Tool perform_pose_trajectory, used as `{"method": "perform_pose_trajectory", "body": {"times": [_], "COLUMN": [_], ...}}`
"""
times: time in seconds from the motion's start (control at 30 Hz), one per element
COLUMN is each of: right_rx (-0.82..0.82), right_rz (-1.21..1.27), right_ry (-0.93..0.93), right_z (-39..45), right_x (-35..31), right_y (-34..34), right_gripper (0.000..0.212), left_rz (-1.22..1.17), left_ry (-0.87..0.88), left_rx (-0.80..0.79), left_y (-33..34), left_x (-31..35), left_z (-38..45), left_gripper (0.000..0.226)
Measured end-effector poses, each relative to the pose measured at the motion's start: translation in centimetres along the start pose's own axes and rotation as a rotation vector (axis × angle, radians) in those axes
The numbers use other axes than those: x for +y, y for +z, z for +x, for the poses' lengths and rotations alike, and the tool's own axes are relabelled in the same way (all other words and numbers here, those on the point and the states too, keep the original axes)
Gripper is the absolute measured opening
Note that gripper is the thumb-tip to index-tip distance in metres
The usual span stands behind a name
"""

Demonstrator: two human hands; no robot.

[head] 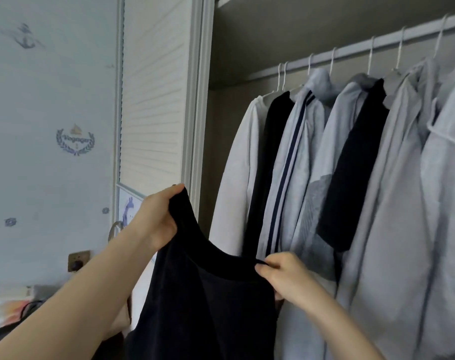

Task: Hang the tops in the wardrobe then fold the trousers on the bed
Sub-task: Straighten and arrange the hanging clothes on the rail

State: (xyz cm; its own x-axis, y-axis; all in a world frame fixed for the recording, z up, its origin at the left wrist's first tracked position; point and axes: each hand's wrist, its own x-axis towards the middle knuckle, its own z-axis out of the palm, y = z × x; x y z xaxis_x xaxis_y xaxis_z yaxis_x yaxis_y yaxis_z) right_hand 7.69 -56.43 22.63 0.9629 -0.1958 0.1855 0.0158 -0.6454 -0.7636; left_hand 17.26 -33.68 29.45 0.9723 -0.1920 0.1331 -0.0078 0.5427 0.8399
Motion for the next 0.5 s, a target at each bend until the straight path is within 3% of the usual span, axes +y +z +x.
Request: {"method": "perform_pose_trajectory", "body": {"times": [0.17, 0.3, 0.5], "right_rx": [-0.199, -0.263, 0.149], "right_rz": [-0.231, -0.277, -0.005], "right_ry": [-0.007, 0.001, -0.135], "right_z": [5.0, 9.3, 19.1], "right_x": [-4.7, -9.9, -20.7], "right_y": [-0.1, -1.1, -3.6], "right_gripper": [0.031, 0.020, 0.019], "left_rz": [0.097, 0.128, 0.156], "left_ry": [0.087, 0.099, 0.110], "left_rx": [-0.053, -0.113, -0.259], "left_y": [-0.7, -1.3, -1.5], "left_x": [4.3, 7.3, 9.4], "left_z": [4.1, 8.1, 13.7], "left_gripper": [0.017, 0.014, 0.014]}}
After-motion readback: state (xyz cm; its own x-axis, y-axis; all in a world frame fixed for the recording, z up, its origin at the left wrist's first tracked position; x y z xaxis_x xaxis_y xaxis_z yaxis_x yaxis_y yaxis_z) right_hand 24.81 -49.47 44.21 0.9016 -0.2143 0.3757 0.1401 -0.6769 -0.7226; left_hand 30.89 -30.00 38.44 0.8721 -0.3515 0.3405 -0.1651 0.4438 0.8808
